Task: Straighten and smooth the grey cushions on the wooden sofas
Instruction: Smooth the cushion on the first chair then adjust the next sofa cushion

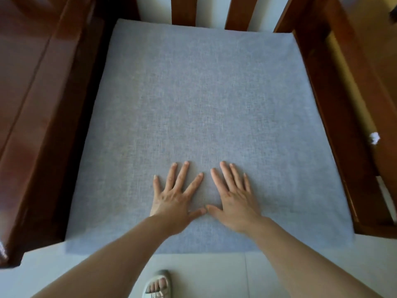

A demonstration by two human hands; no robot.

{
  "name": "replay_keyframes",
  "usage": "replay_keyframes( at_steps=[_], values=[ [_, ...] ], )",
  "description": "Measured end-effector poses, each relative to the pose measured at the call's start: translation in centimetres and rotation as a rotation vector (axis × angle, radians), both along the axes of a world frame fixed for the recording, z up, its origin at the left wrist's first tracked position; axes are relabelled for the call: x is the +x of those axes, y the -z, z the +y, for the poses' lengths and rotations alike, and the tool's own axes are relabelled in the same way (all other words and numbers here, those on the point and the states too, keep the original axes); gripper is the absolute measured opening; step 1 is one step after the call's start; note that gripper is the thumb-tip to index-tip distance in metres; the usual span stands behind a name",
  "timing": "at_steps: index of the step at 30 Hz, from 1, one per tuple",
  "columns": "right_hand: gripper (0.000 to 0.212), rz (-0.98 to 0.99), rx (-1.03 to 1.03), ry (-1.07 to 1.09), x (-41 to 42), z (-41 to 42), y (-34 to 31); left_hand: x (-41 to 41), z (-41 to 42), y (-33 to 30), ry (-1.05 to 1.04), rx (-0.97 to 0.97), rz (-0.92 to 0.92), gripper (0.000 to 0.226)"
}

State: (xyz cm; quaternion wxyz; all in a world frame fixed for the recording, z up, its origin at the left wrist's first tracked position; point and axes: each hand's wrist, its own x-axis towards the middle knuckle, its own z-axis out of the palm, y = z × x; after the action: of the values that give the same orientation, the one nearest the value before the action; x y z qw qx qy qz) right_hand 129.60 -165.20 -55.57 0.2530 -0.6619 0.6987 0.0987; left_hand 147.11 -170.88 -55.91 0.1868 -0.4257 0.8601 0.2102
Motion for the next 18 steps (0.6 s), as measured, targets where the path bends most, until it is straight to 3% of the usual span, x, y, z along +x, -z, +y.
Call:
replay_keyframes(
  at_steps=[3,5,7,12,18],
  values=[
    [0.115,-0.017,-0.019,-0.052,-0.2,3.5,-0.1,0.2,4.3,0.4,0.072,-0.028,-0.023,0.111],
    [0.132,0.081,-0.033,-0.116,-0.2,6.1,0.6,-0.2,6.6,0.6,0.102,-0.032,-0.131,0.132],
    [0.139,0.203,-0.067,-0.129,-0.1,7.7,1.7,-0.8,7.6,1.0,0.085,-0.104,-0.217,0.138],
    [0.119,0.260,-0.299,-0.118,0.3,8.1,3.9,-1.1,8.1,2.4,0.017,-0.258,-0.214,0.124],
    [0.093,0.261,-0.478,-0.146,-0.6,7.8,5.0,-1.1,7.2,2.6,0.065,-0.255,-0.178,0.121]
  ],
)
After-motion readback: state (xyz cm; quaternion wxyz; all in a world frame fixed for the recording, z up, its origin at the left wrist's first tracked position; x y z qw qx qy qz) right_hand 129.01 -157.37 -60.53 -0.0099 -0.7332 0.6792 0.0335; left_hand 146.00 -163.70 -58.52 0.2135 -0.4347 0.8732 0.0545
